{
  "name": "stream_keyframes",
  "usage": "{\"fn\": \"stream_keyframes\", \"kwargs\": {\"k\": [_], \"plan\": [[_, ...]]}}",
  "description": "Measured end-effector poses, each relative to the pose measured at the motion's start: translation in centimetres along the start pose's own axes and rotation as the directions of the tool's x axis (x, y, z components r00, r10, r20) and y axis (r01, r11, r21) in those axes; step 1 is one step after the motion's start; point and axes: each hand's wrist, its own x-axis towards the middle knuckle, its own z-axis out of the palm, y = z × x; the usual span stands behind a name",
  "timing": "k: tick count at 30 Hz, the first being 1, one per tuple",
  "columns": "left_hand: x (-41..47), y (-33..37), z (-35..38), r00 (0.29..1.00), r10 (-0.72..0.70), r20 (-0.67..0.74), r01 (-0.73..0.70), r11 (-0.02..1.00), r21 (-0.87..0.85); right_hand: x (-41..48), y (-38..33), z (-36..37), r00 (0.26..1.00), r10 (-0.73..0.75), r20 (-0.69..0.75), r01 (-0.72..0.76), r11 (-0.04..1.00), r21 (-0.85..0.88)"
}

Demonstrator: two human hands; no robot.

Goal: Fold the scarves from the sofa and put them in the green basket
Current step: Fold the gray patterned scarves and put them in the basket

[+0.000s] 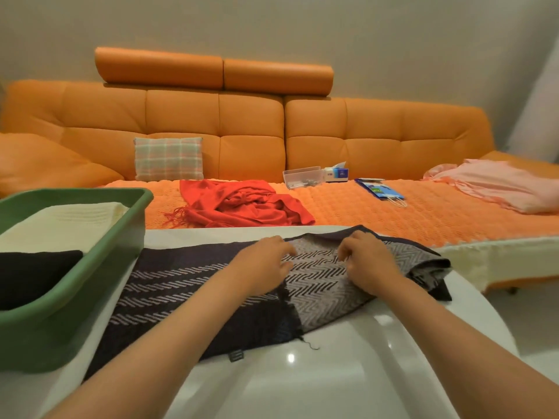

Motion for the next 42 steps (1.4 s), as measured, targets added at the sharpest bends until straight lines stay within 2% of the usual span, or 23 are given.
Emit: {"fn": "stream_keyframes", "kwargs": {"k": [3, 6, 9, 11, 13, 16, 18, 20, 22, 23, 25, 27, 28, 29, 31, 32, 33, 35, 38, 40, 42], "plan": [[0.3, 4.2, 1.8, 0.994, 0.102, 0.034, -0.099, 0.993, -0.065, -1.9, 3.5, -0.9, 0.999, 0.015, -0.036, -0.020, 0.988, -0.155], [1.0, 7.0, 3.8, 0.986, 0.143, 0.090, -0.136, 0.987, -0.083, -2.8, 6.3, -1.0, 0.981, 0.176, 0.085, -0.135, 0.926, -0.353], [1.7, 8.2, 5.4, 0.981, 0.140, 0.131, -0.137, 0.990, -0.039, -3.7, 7.9, -1.8, 0.962, 0.250, 0.113, -0.182, 0.891, -0.417], [2.0, 8.5, 5.8, 0.985, 0.112, 0.130, -0.110, 0.994, -0.019, -4.2, 8.6, -2.7, 0.973, 0.226, 0.041, -0.198, 0.915, -0.353], [1.8, 8.8, 5.6, 0.992, 0.078, 0.100, -0.077, 0.997, -0.018, -4.7, 9.1, -3.4, 0.980, 0.190, -0.067, -0.199, 0.958, -0.207], [1.0, 9.6, 4.2, 0.995, 0.060, 0.084, -0.057, 0.998, -0.039, -6.0, 9.1, -4.6, 0.983, 0.071, -0.169, -0.080, 0.996, -0.046], [0.4, 10.0, 3.4, 0.985, 0.021, 0.170, -0.017, 1.000, -0.026, -7.0, 8.8, -5.5, 0.991, -0.076, -0.107, 0.072, 0.996, -0.048], [0.0, 10.5, 2.8, 0.953, -0.029, 0.300, 0.015, 0.999, 0.047, -8.1, 7.8, -6.3, 0.985, -0.107, 0.131, 0.100, 0.993, 0.061], [-0.1, 11.4, 2.7, 0.938, -0.099, 0.332, 0.054, 0.988, 0.143, -9.1, 6.5, -6.7, 0.937, -0.067, 0.343, -0.080, 0.915, 0.395], [-0.1, 11.9, 2.7, 0.947, -0.126, 0.296, 0.077, 0.982, 0.171, -9.5, 6.1, -6.9, 0.939, -0.039, 0.342, -0.150, 0.848, 0.509], [0.3, 13.1, 2.6, 0.979, -0.112, 0.169, 0.085, 0.983, 0.160, -9.7, 6.4, -7.2, 0.980, 0.134, 0.149, -0.197, 0.775, 0.600], [1.2, 14.4, 2.6, 0.999, -0.037, 0.027, 0.036, 0.997, 0.063, -9.3, 8.1, -7.3, 0.940, 0.338, -0.036, -0.261, 0.786, 0.560], [1.8, 15.0, 2.8, 1.000, -0.005, -0.028, 0.006, 1.000, 0.023, -9.3, 9.0, -7.3, 0.912, 0.408, -0.034, -0.340, 0.800, 0.494], [2.3, 15.8, 2.9, 0.998, 0.033, -0.048, -0.033, 0.999, 0.004, -9.3, 9.9, -7.1, 0.883, 0.468, 0.044, -0.448, 0.809, 0.380], [3.5, 17.2, 3.6, 0.993, 0.116, 0.039, -0.116, 0.993, 0.020, -9.5, 11.3, -6.3, 0.804, 0.530, 0.269, -0.576, 0.807, 0.131], [4.0, 17.7, 4.1, 0.986, 0.130, 0.102, -0.135, 0.990, 0.041, -9.6, 11.7, -5.9, 0.772, 0.535, 0.343, -0.591, 0.803, 0.077], [4.5, 18.0, 4.7, 0.981, 0.134, 0.143, -0.143, 0.988, 0.061, -9.6, 12.0, -5.5, 0.769, 0.527, 0.362, -0.593, 0.799, 0.098], [5.6, 18.0, 5.8, 0.983, 0.129, 0.133, -0.137, 0.989, 0.049, -8.8, 12.3, -5.4, 0.813, 0.522, 0.258, -0.580, 0.762, 0.288], [6.6, 16.9, 6.4, 0.997, 0.071, -0.037, -0.075, 0.988, -0.134, -7.5, 11.9, -6.6, 0.821, 0.569, -0.039, -0.434, 0.667, 0.605], [6.6, 16.0, 5.8, 0.982, 0.030, -0.184, -0.071, 0.974, -0.216, -6.7, 11.1, -8.0, 0.764, 0.562, -0.317, -0.222, 0.690, 0.689], [6.4, 14.9, 5.2, 0.942, 0.002, -0.337, -0.078, 0.974, -0.212, -5.5, 10.7, -9.1, 0.666, 0.530, -0.525, -0.044, 0.730, 0.682]]}}
